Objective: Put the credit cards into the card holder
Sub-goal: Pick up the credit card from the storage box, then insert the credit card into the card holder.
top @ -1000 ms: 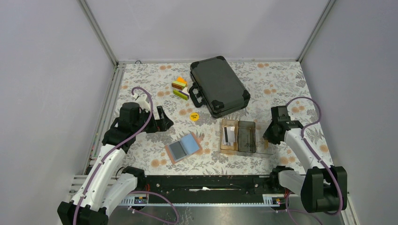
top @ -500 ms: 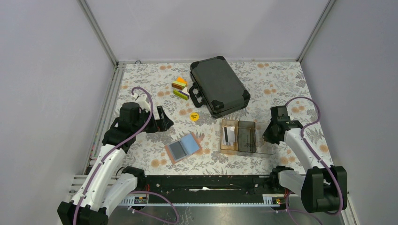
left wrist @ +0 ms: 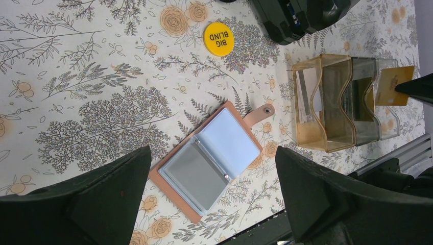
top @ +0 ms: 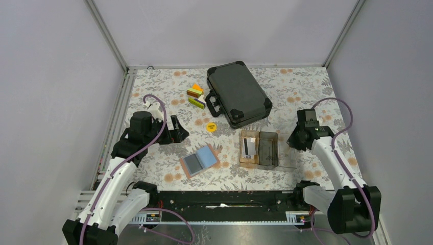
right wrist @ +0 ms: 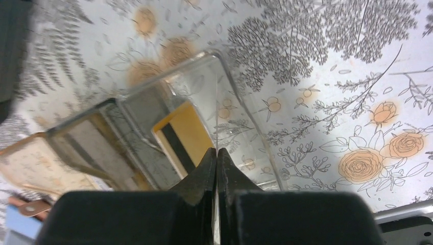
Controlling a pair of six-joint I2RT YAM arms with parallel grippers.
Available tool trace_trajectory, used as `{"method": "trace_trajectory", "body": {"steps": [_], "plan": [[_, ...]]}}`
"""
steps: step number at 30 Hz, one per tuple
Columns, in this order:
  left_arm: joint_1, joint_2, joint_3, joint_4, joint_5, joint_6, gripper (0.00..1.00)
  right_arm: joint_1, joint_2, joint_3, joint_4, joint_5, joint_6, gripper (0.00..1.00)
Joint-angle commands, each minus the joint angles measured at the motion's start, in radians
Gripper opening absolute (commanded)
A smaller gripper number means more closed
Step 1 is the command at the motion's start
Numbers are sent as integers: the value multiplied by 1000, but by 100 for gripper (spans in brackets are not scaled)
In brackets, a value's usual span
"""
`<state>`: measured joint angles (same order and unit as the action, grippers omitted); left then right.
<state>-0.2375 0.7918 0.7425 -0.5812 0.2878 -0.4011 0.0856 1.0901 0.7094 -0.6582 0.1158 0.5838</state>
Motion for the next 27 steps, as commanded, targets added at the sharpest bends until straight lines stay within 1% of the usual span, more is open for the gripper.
{"method": "trace_trajectory", "body": {"steps": [1,6,8,10,12,14,16,19,25,27], "plan": [[3,-20,12,43,4,-7,97,8,-48,124,-73,33,-31,0],[3,-22,-3,41,-7,-20,97,13,-61,283,-130,35,-76,0],[3,-15,-24,40,-6,-44,97,29,-69,338,-116,-10,-95,0],[3,-10,-51,52,9,-93,96,80,-64,362,-79,-58,-93,0],[2,-10,-96,91,41,-161,95,187,-37,369,-29,-79,-81,0],[-2,-17,-146,129,45,-231,95,291,-8,351,60,-126,-64,0],[-7,-33,-202,153,16,-277,94,374,14,306,195,-199,-39,0],[-8,-66,-298,175,-27,-329,94,514,76,260,382,-257,-8,0],[-11,-105,-419,200,-43,-406,91,699,248,200,690,-348,21,0],[-11,-106,-444,209,-43,-415,87,738,299,178,782,-370,41,0]]}}
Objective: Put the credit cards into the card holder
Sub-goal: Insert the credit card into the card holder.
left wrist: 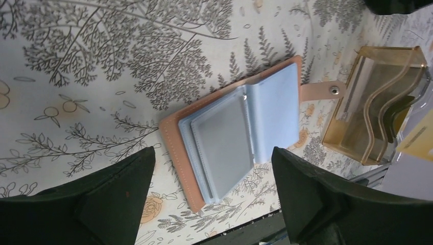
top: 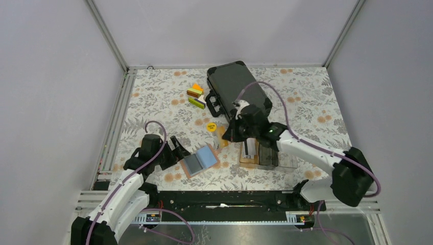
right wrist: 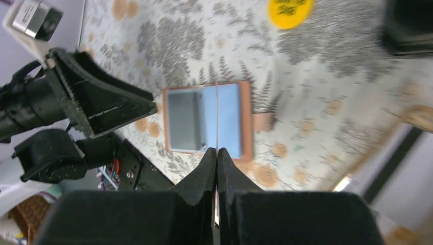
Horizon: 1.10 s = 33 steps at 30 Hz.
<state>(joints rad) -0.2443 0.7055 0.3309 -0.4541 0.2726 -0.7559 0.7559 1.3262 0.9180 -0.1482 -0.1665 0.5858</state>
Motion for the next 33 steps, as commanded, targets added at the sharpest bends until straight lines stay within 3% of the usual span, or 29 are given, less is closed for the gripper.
{"method": "trace_trajectory", "body": {"steps": [1,7,13,33], "plan": [[-5,-14,-45,94,-23,-66,85,83,87,-43,315,-100,55,0],[-10,41,-68,120,-31,-68,74,148,235,-80,512,-137,118,0],[-11,62,-81,136,-49,-65,64,178,352,-91,607,-154,172,0],[-12,63,-95,139,-53,-66,56,183,462,-114,640,-149,174,0]]}}
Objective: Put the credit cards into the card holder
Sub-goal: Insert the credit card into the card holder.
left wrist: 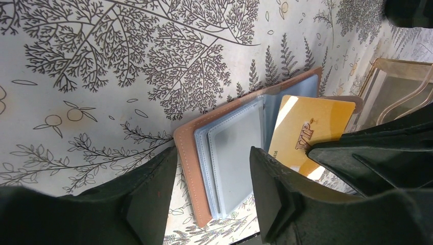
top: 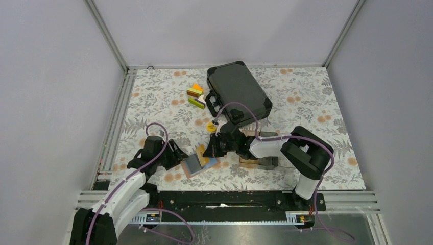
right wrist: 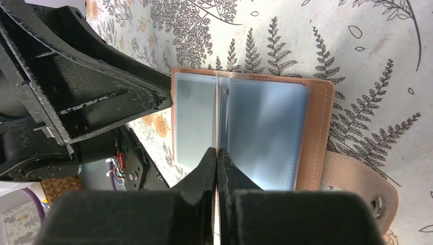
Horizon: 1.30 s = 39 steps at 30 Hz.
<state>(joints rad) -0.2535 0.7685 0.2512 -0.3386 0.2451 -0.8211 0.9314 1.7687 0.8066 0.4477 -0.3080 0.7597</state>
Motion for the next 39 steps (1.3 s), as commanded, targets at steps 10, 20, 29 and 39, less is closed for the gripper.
{"method": "trace_trajectory", "body": {"steps": [10,20,29,39], "plan": [[-3,-3,-13,21,-24,-1,51,10,43,-33,93,-48,52,0],[-4,-3,-16,22,-19,-2,46,10,73,-58,92,-27,180,0],[-7,-6,-20,21,-17,-3,39,16,72,-86,121,-23,230,0],[-12,-9,-24,21,-13,-6,31,36,81,-97,164,-22,270,0]]}}
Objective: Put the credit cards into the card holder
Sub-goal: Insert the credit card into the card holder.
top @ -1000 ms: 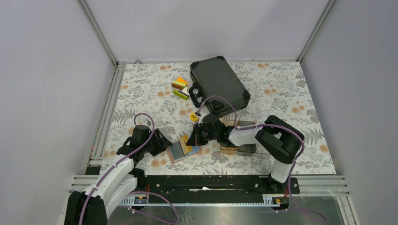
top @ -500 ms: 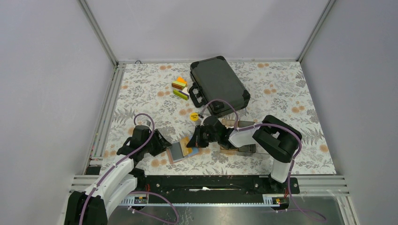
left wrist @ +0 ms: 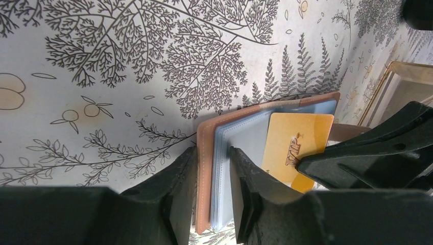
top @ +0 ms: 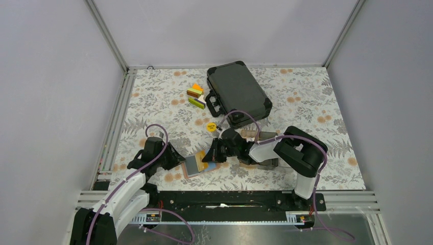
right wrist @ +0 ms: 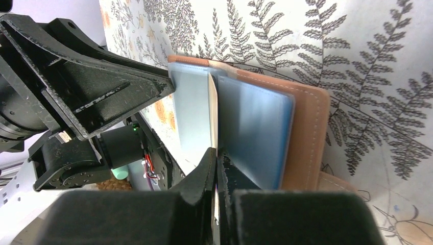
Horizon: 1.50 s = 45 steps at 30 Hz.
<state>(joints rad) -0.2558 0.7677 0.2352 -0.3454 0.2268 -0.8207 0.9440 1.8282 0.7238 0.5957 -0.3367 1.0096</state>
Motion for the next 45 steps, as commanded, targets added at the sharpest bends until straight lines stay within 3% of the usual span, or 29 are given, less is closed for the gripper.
{"method": "trace_trajectory", "body": {"steps": [1,32,40,41,45], "plan": [[-10,-9,-8,28,4,-6,31,24,22,-18,25,7,24,0],[-10,-18,-9,28,5,-6,26,75,60,-40,47,25,124,0],[-10,-29,-7,22,4,-9,26,76,38,-33,-6,62,107,22],[-10,-31,-8,22,4,-9,26,76,32,-35,-11,70,103,22],[-10,-34,-9,22,5,-10,26,80,31,-52,12,101,103,4]]}}
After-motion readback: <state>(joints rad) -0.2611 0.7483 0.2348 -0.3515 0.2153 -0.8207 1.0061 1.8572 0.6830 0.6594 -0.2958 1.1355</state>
